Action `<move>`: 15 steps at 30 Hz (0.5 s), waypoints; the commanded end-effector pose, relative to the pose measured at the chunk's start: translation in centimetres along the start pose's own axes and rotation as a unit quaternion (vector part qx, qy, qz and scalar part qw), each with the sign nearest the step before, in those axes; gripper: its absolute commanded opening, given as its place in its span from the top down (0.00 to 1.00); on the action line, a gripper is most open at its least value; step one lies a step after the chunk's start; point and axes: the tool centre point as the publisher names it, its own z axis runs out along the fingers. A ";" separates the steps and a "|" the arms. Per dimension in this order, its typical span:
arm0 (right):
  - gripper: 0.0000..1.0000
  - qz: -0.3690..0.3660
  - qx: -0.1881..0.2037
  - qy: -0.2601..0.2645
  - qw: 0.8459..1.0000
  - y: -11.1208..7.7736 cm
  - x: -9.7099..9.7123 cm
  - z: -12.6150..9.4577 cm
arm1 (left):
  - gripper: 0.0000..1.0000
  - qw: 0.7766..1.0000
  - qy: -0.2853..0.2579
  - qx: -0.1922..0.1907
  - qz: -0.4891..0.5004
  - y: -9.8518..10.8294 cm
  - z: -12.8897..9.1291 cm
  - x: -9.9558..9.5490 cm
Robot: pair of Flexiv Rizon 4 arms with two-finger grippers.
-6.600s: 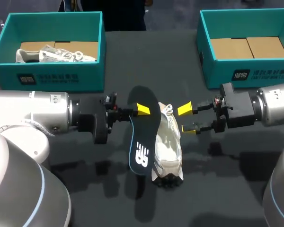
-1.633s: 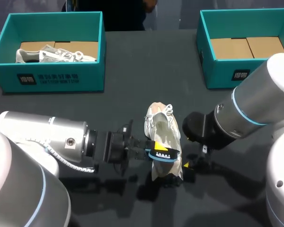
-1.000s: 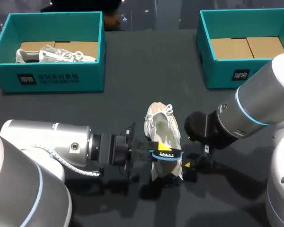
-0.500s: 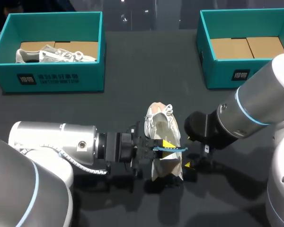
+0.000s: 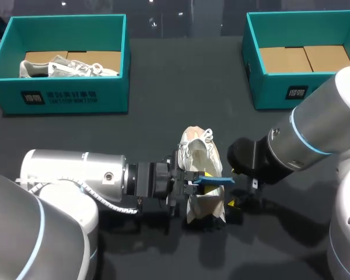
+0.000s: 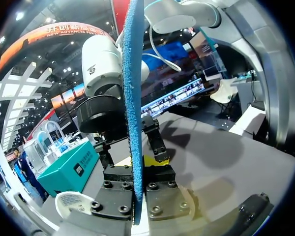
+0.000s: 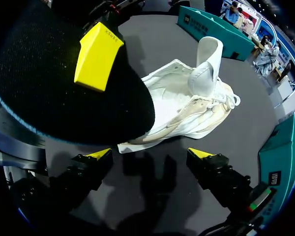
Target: Take the shoe out of the shoebox, open the shoe tongue, remove and reinsert the insole, then place the shoe into the shoebox
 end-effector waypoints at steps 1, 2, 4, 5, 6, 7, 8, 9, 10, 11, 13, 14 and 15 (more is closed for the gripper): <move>0.00 0.000 0.000 -0.001 1.000 0.0 0.1 0.0 | 1.00 1.000 0.000 0.000 -0.005 0.5 0.3 -0.1; 0.00 0.000 0.000 -0.001 1.000 0.0 0.1 0.0 | 1.00 1.000 0.000 0.001 -0.007 0.6 0.3 -0.2; 0.00 0.000 0.000 -0.001 1.000 0.0 0.1 0.0 | 1.00 1.000 0.000 0.000 -0.010 0.9 0.2 -0.2; 0.00 0.000 0.000 -0.001 1.000 0.0 0.1 0.0 | 1.00 1.000 0.000 0.000 -0.011 1.0 0.2 -0.2; 0.00 0.000 0.000 -0.001 1.000 0.0 0.1 0.0 | 1.00 1.000 0.000 -0.001 -0.012 1.2 0.2 -0.2; 0.00 0.000 0.000 -0.001 1.000 0.0 0.1 0.0 | 1.00 1.000 -0.001 -0.002 -0.013 1.3 0.1 -0.2; 0.00 0.000 0.000 -0.001 1.000 0.0 0.1 0.0 | 1.00 1.000 -0.002 -0.002 -0.015 1.5 0.1 -0.3; 0.00 0.000 0.000 -0.001 1.000 0.0 0.1 0.0 | 1.00 1.000 -0.002 -0.002 -0.017 1.7 0.0 -0.3; 0.00 0.000 0.000 -0.001 1.000 0.0 0.1 0.0 | 1.00 1.000 -0.003 -0.002 -0.018 1.8 0.0 -0.3; 0.00 0.000 0.000 -0.001 1.000 0.0 0.1 0.0 | 1.00 1.000 -0.004 -0.002 -0.019 2.1 0.0 -0.4; 0.00 0.000 0.000 -0.001 1.000 0.0 0.1 0.0 | 1.00 1.000 -0.007 -0.002 -0.023 2.5 -0.1 -0.5; 0.00 0.000 0.000 -0.001 1.000 0.0 0.1 0.0 | 1.00 1.000 -0.009 -0.003 -0.025 2.7 -0.1 -0.5; 0.00 0.000 0.000 -0.001 1.000 0.0 0.1 0.0 | 1.00 1.000 -0.009 -0.004 -0.026 2.9 -0.1 -0.6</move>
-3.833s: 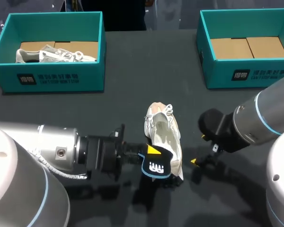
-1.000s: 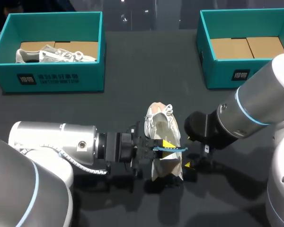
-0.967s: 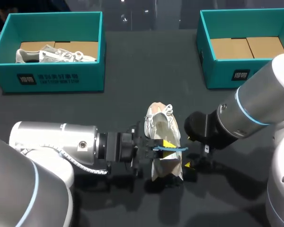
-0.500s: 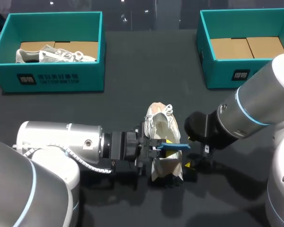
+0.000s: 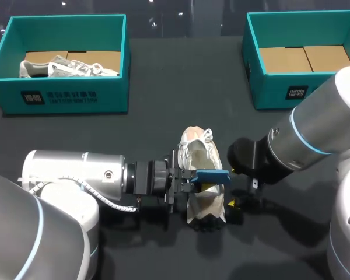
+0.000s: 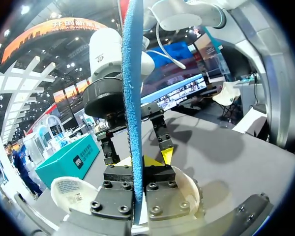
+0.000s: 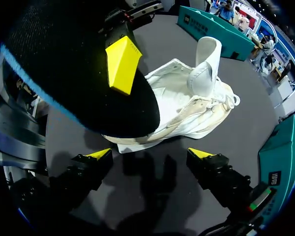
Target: Take the shoe out of the shoebox, open the shoe tongue, remove and reinsert the insole, then place the shoe into the shoebox
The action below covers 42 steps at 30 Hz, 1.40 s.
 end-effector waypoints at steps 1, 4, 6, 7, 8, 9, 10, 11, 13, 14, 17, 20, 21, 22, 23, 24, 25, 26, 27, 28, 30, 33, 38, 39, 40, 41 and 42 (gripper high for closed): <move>0.00 0.000 0.000 -0.001 1.000 -0.1 0.1 0.0 | 1.00 1.000 -0.004 0.000 -0.003 0.9 0.2 -0.2; 0.00 0.000 0.000 -0.001 1.000 -0.1 0.1 0.0 | 1.00 1.000 -0.009 -0.001 -0.007 1.3 0.3 -0.4; 0.00 0.000 0.000 -0.001 1.000 -0.1 0.1 0.0 | 1.00 1.000 -0.015 -0.003 -0.009 1.7 0.4 -0.5; 0.00 0.000 0.000 -0.001 1.000 -0.1 0.1 0.0 | 1.00 1.000 -0.017 -0.005 -0.010 1.9 0.4 -0.6; 0.00 0.000 0.000 -0.001 1.000 -0.1 0.1 0.0 | 1.00 1.000 -0.020 -0.006 -0.010 2.1 0.4 -0.7; 0.00 0.000 0.000 -0.001 1.000 -0.1 0.1 0.0 | 1.00 1.000 -0.022 -0.008 -0.010 2.3 0.5 -0.7; 0.00 0.000 0.000 -0.001 1.000 -0.1 0.1 0.0 | 1.00 1.000 -0.024 -0.010 -0.010 2.5 0.5 -0.7; 0.00 0.000 0.000 -0.001 1.000 -0.1 0.1 0.0 | 1.00 0.999 -0.029 -0.016 -0.006 2.8 0.6 -0.8; 0.00 0.000 0.000 -0.001 1.000 -0.1 0.1 0.0 | 1.00 0.999 -0.029 -0.019 -0.004 3.4 0.7 -0.8; 0.00 0.000 0.000 -0.001 1.000 -0.1 0.1 0.0 | 1.00 0.999 -0.029 -0.022 -0.001 3.6 0.8 -0.8; 0.00 0.000 0.000 -0.001 1.000 -0.1 0.1 0.0 | 1.00 0.999 -0.030 -0.030 0.003 4.3 0.9 -0.8; 0.00 0.000 0.000 -0.001 1.000 -0.1 0.1 0.0 | 1.00 0.999 -0.028 -0.040 0.006 5.1 1.0 -0.9; 0.00 0.000 0.000 -0.001 1.000 -0.1 0.1 0.0 | 1.00 0.999 -0.028 -0.045 0.006 5.3 1.0 -1.0; 0.00 0.000 0.000 -0.001 1.000 -0.1 0.1 0.0 | 1.00 0.998 -0.030 -0.052 0.009 5.6 1.1 -1.0; 0.00 0.000 0.000 -0.001 1.000 -0.1 0.1 0.0 | 1.00 0.998 -0.030 -0.054 0.010 5.7 1.1 -1.1; 0.00 0.000 0.000 -0.001 1.000 -0.1 0.1 0.0 | 1.00 0.998 -0.031 -0.057 0.009 5.9 1.1 -1.2; 0.00 0.000 0.000 -0.001 1.000 -0.1 0.1 0.0 | 1.00 0.998 -0.031 -0.061 0.009 6.2 1.2 -1.3; 0.00 0.000 0.000 -0.001 1.000 -0.1 0.1 0.0 | 1.00 0.997 -0.031 -0.064 0.008 6.3 1.2 -1.3; 0.00 0.000 0.000 -0.001 1.000 -0.1 0.1 0.0 | 1.00 0.997 -0.030 -0.066 0.007 6.4 1.1 -1.3; 0.00 0.000 0.000 -0.001 1.000 -0.1 0.1 0.0 | 1.00 0.997 -0.030 -0.067 0.005 6.5 1.1 -1.3; 0.00 0.000 0.000 -0.001 1.000 -0.1 0.1 0.0 | 1.00 0.997 -0.028 -0.068 0.004 6.4 1.0 -1.3; 0.00 0.000 0.000 -0.001 1.000 -0.1 0.1 0.0 | 1.00 0.997 -0.027 -0.068 0.003 6.0 0.8 -1.3; 0.00 0.000 0.000 -0.001 1.000 -0.1 0.1 0.0 | 0.79 0.998 -0.025 -0.062 0.003 5.2 0.4 -1.3; 0.00 0.000 0.000 -0.001 1.000 -0.1 0.1 0.0 | 0.75 0.998 -0.025 -0.060 0.003 5.0 0.3 -1.4; 0.00 0.000 0.000 -0.001 1.000 -0.1 0.1 0.0 | 0.71 0.998 -0.026 -0.059 0.003 4.8 0.2 -1.4; 0.00 0.000 0.000 -0.001 1.000 -0.1 0.1 0.0 | 0.68 0.998 -0.026 -0.057 0.004 4.6 0.2 -1.4; 0.00 0.000 0.000 -0.001 1.000 -0.1 0.1 0.0 | 0.67 0.998 -0.026 -0.056 0.005 4.4 0.1 -1.3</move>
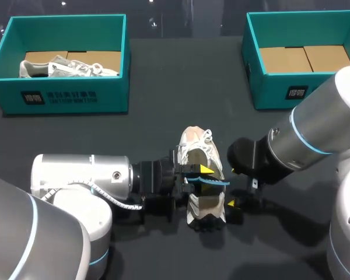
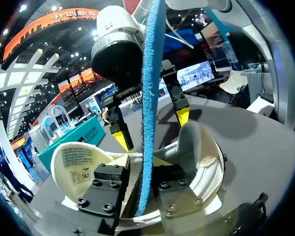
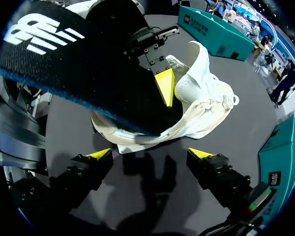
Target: Take the shoe out of the shoebox, open the shoe tongue, remove and reinsert the insole, then place the shoe into the shoebox
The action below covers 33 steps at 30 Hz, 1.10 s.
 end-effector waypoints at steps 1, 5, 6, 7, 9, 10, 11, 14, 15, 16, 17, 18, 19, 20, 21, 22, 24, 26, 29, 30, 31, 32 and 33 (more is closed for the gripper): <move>0.00 0.000 0.000 -0.001 1.000 -0.1 0.1 0.0 | 0.66 1.000 0.000 0.002 0.002 -0.8 -0.8 0.1; 0.00 0.000 0.000 -0.001 1.000 -0.1 0.1 0.0 | 0.63 1.000 0.000 0.008 0.007 -1.7 -1.0 0.2; 0.00 0.000 0.000 -0.001 1.000 -0.1 0.1 0.0 | 0.63 1.000 0.000 0.009 0.009 -2.0 -1.1 0.2; 0.00 0.000 0.000 -0.001 1.000 -0.1 0.1 0.0 | 0.62 1.000 0.001 0.010 0.011 -2.2 -1.2 0.2; 0.00 0.000 0.000 -0.001 1.000 -0.1 0.1 0.0 | 0.62 1.000 0.001 0.012 0.016 -2.8 -1.3 0.4; 0.00 0.000 0.000 -0.001 1.000 -0.1 0.1 0.0 | 0.61 1.000 0.002 0.014 0.020 -3.0 -1.3 0.5; 0.00 0.000 0.000 -0.001 1.000 -0.1 0.1 0.0 | 0.59 1.000 0.003 0.016 0.022 -3.3 -1.4 0.6; 0.00 0.000 0.000 -0.001 1.000 -0.1 0.1 0.0 | 0.60 0.999 0.003 0.018 0.030 -3.9 -1.4 0.8; 0.00 0.000 0.000 -0.001 1.000 -0.1 0.1 0.0 | 0.63 0.999 0.001 0.017 0.034 -4.0 -1.4 0.8; 0.00 0.000 0.000 -0.001 1.000 -0.1 0.1 0.0 | 0.67 0.999 0.001 0.016 0.037 -4.1 -1.4 0.9; 0.00 0.000 0.000 -0.001 1.000 -0.1 0.1 0.0 | 0.77 0.999 0.000 0.016 0.041 -4.2 -1.4 0.9; 0.00 0.000 0.000 -0.001 1.000 -0.1 0.1 0.0 | 0.98 0.999 -0.003 0.015 0.046 -4.3 -1.4 1.0; 0.00 0.000 0.000 -0.001 1.000 -0.1 0.1 0.0 | 1.00 0.999 -0.003 0.014 0.051 -4.3 -1.3 1.0; 0.00 0.000 0.000 -0.001 1.000 -0.1 0.1 0.0 | 1.00 0.998 -0.004 0.013 0.055 -4.2 -1.2 1.0; 0.00 0.000 0.000 -0.001 1.000 -0.1 0.1 0.0 | 1.00 0.998 -0.005 0.011 0.059 -4.1 -1.1 1.0; 0.00 0.000 0.000 -0.001 1.000 -0.1 0.1 0.0 | 1.00 0.998 -0.005 0.011 0.061 -3.9 -1.0 1.0; 0.00 0.000 0.000 -0.001 1.000 -0.1 0.1 0.0 | 1.00 0.998 -0.004 0.010 0.068 -3.5 -0.8 0.9; 0.00 0.000 0.000 -0.001 1.000 -0.1 0.1 0.0 | 1.00 0.997 -0.005 0.009 0.076 -2.9 -0.5 0.7; 0.00 0.000 0.000 -0.001 1.000 -0.1 0.1 0.0 | 1.00 0.996 -0.006 0.006 0.084 -2.1 -0.3 0.5; 0.00 0.000 0.000 -0.001 1.000 -0.1 0.1 0.0 | 1.00 0.996 -0.006 0.003 0.089 -1.8 -0.2 0.4; 0.00 0.000 0.000 -0.001 1.000 -0.1 0.1 0.0 | 1.00 0.996 -0.006 0.002 0.091 -1.5 -0.1 0.3; 0.00 0.000 0.000 -0.001 1.000 -0.1 0.1 0.0 | 1.00 0.996 -0.006 0.001 0.091 -1.2 0.0 0.2; 0.00 0.000 0.000 -0.001 1.000 -0.1 0.1 0.0 | 1.00 0.995 -0.007 -0.002 0.095 -0.8 0.1 0.1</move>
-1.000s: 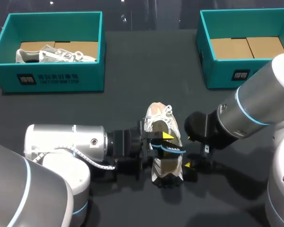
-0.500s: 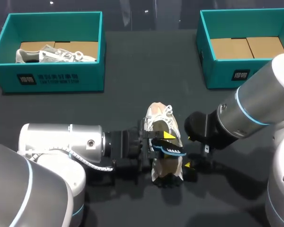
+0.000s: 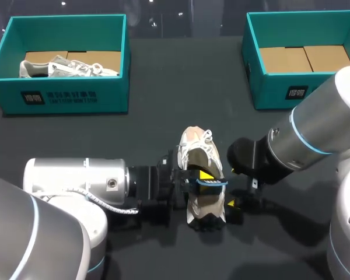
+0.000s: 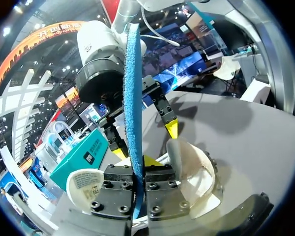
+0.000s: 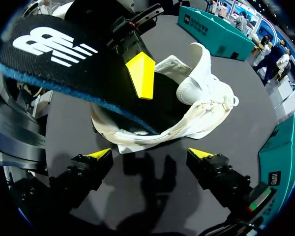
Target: Take the shoe out of the shoebox, open the shoe tongue, remove and reinsert the insole, then place the shoe into the shoebox
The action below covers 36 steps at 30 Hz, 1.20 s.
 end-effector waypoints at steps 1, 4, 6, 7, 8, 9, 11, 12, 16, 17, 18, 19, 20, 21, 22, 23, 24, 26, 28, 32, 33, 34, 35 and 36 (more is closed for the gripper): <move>0.00 0.000 0.000 -0.001 1.000 -0.1 0.1 0.0 | 1.00 1.000 -0.001 -0.005 0.006 1.5 1.2 -0.3; 0.00 0.000 0.000 -0.001 1.000 -0.1 0.1 0.0 | 1.00 1.000 -0.001 -0.013 0.005 2.2 1.5 -0.4; 0.00 0.000 0.000 -0.001 1.000 -0.1 0.1 0.0 | 1.00 1.000 0.001 -0.018 0.002 2.5 1.6 -0.4; 0.00 0.000 0.000 -0.001 1.000 -0.1 0.1 0.0 | 1.00 1.000 0.003 -0.018 0.000 2.5 1.6 -0.4; 0.00 0.000 0.000 -0.001 1.000 -0.1 0.1 0.0 | 1.00 1.000 0.004 -0.018 0.000 2.3 1.5 -0.4; 0.00 0.000 0.000 -0.001 1.000 -0.1 0.1 0.0 | 1.00 1.000 0.004 -0.018 0.000 2.1 1.4 -0.4; 0.00 0.000 0.000 -0.001 1.000 -0.1 0.1 0.0 | 1.00 1.000 0.006 -0.015 -0.001 1.7 1.2 -0.4; 0.00 0.000 0.000 -0.001 1.000 -0.1 0.1 0.0 | 0.93 1.000 0.006 -0.013 -0.002 1.5 1.0 -0.5; 0.00 0.000 0.000 -0.001 1.000 -0.1 0.1 0.0 | 0.64 1.000 0.006 -0.007 -0.007 0.5 0.4 -0.6; 0.00 0.000 0.000 -0.001 1.000 -0.1 0.1 0.0 | 0.64 1.000 0.006 -0.007 -0.007 0.3 0.3 -0.6; 0.00 0.000 0.000 -0.001 1.000 -0.1 0.1 0.0 | 0.63 1.000 0.007 -0.006 -0.008 0.1 0.2 -0.6; 0.00 0.000 0.000 -0.001 1.000 -0.1 0.1 0.0 | 0.61 1.000 0.009 -0.004 -0.011 -0.2 0.0 -0.5; 0.00 0.000 0.000 -0.001 1.000 -0.1 0.1 0.0 | 0.59 1.000 0.010 -0.004 -0.011 -0.4 -0.1 -0.5; 0.00 0.000 0.000 -0.001 1.000 -0.1 0.1 0.0 | 0.59 1.000 0.010 -0.004 -0.011 -0.6 -0.2 -0.4; 0.00 0.000 0.000 -0.001 1.000 -0.1 0.1 0.0 | 0.58 1.000 0.012 -0.004 -0.011 -0.8 -0.2 -0.4; 0.00 0.000 0.000 -0.001 1.000 -0.1 0.1 0.0 | 0.59 1.000 0.013 -0.003 -0.010 -1.0 -0.3 -0.3; 0.00 0.000 0.000 -0.001 1.000 -0.1 0.1 0.0 | 0.60 1.000 0.012 -0.003 -0.009 -1.1 -0.4 -0.3; 0.00 0.000 0.000 -0.001 1.000 -0.1 0.1 0.0 | 0.62 1.000 0.012 -0.001 -0.006 -1.4 -0.4 -0.2; 0.00 0.000 0.000 -0.001 1.000 -0.1 0.1 0.0 | 0.72 1.000 0.012 0.002 -0.003 -1.6 -0.4 -0.2; 0.00 0.000 0.000 -0.001 1.000 -0.1 0.1 0.0 | 1.00 1.000 0.012 -0.001 0.009 -1.4 -0.2 0.1; 0.00 0.000 0.000 -0.001 1.000 -0.1 0.1 0.0 | 1.00 1.000 0.012 -0.002 0.011 -1.1 0.0 0.1; 0.00 0.000 0.000 -0.001 1.000 -0.1 0.1 0.0 | 1.00 1.000 0.012 -0.005 0.014 -0.8 0.1 0.2; 0.00 0.000 0.000 -0.001 1.000 -0.1 0.1 0.0 | 1.00 1.000 0.012 -0.005 0.015 -0.5 0.2 0.2; 0.00 0.000 0.000 -0.001 1.000 -0.1 0.1 0.0 | 1.00 1.000 0.012 -0.007 0.016 -0.2 0.4 0.2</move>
